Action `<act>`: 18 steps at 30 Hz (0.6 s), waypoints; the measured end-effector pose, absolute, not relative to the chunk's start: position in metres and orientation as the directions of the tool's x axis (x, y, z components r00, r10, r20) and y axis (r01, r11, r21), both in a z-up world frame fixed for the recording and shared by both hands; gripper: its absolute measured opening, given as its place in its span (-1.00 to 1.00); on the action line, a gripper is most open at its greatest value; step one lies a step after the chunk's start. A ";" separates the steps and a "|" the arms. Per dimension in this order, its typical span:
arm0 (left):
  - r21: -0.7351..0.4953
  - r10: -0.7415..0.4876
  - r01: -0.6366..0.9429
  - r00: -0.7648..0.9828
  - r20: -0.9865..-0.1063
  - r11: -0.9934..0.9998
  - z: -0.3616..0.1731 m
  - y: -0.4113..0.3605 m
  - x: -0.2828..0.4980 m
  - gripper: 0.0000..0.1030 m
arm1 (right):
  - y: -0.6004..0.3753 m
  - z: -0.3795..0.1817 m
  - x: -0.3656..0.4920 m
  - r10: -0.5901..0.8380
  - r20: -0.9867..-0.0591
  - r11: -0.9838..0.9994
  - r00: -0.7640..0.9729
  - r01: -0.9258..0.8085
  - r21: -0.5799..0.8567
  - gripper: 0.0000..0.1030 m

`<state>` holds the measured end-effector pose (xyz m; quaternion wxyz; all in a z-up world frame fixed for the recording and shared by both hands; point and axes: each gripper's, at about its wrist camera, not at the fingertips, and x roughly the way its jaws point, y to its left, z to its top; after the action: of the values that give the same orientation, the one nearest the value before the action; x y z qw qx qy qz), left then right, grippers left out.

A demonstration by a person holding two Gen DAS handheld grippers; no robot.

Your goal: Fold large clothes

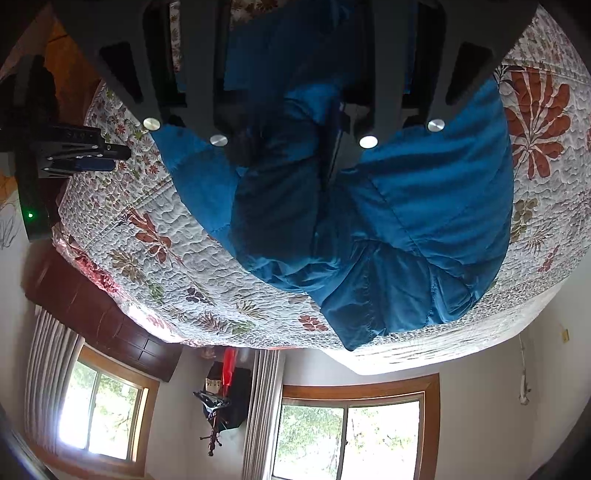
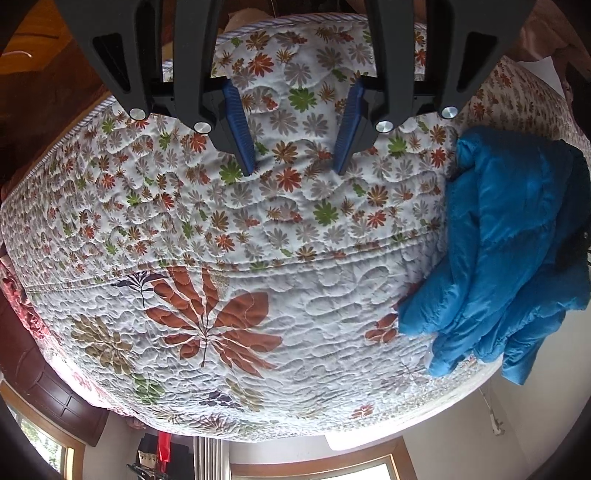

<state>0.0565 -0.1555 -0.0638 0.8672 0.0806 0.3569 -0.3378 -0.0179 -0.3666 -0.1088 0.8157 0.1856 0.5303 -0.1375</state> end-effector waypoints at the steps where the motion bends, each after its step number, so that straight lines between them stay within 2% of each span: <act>1: -0.103 -0.530 0.644 0.516 -0.674 0.758 -0.064 -0.155 0.057 -0.40 | -0.366 -0.109 -0.016 -0.031 -0.918 0.896 0.396 0.418 0.150 -0.11; 8: -0.100 -0.531 0.650 0.510 -0.677 0.753 -0.064 -0.154 0.057 -0.37 | -0.367 -0.107 -0.013 -0.039 -0.921 0.893 0.388 0.427 0.142 -0.11; 11: -0.140 -0.560 0.660 0.483 -0.673 0.738 -0.051 -0.145 0.052 -0.32 | -0.359 -0.092 -0.010 -0.045 -0.911 0.904 0.409 0.406 0.137 -0.11; 14: -0.200 -0.599 0.666 0.448 -0.664 0.719 -0.032 -0.127 0.046 -0.21 | -0.335 -0.069 0.000 -0.053 -0.897 0.937 0.439 0.331 0.107 -0.11; 18: -0.236 -0.614 0.642 0.463 -0.640 0.730 -0.008 -0.099 0.033 -0.12 | -0.285 -0.033 0.015 0.014 -0.868 0.979 0.496 0.170 0.113 -0.10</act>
<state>0.0332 -0.0986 -0.0082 0.8550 0.0191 0.3659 -0.3670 0.0150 -0.2852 -0.0325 0.8600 0.0923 0.4997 -0.0454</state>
